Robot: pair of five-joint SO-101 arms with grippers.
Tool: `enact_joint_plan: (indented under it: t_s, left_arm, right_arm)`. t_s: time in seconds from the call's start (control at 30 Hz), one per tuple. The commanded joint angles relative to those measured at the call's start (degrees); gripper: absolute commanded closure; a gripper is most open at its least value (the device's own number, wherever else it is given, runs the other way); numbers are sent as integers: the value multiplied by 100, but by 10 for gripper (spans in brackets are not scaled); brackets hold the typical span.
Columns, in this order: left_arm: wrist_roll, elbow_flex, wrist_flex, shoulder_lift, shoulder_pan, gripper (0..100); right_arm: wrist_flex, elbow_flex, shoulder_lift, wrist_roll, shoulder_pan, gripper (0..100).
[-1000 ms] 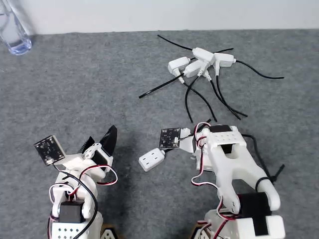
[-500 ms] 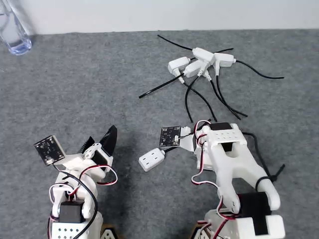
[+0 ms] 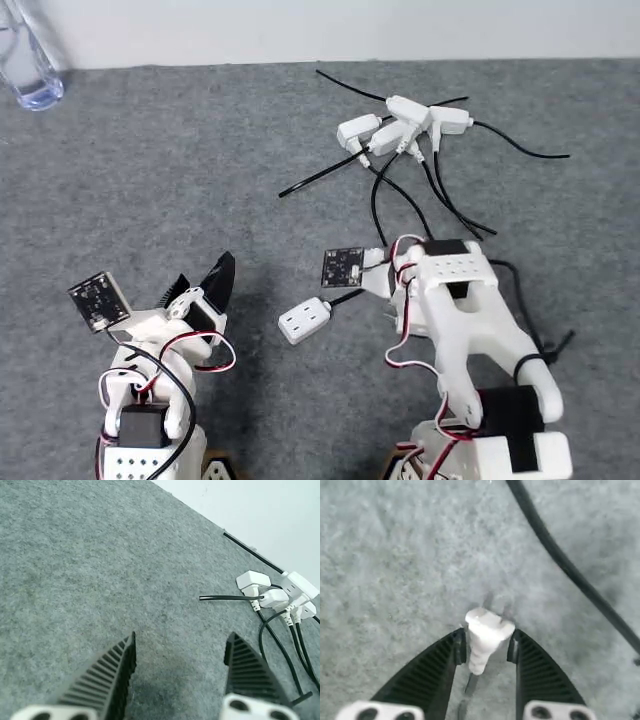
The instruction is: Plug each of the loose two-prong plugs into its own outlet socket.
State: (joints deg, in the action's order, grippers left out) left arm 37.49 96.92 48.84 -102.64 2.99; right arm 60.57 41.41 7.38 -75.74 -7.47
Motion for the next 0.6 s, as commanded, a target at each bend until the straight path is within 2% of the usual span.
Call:
enact_joint_plan:
  t_s: [0.0,0.3,0.57]
  left_arm:
    - [62,-40,-44,-18,-26,732]
    - [62,-40,-44,-18,-26,732]
    - [62,-40,-35,-18,-26,732]
  right_arm:
    - [198,-360,171,53,57,844]
    - [163,-202,127,53,40,844]
    - [-514,343,127,44,40,844]
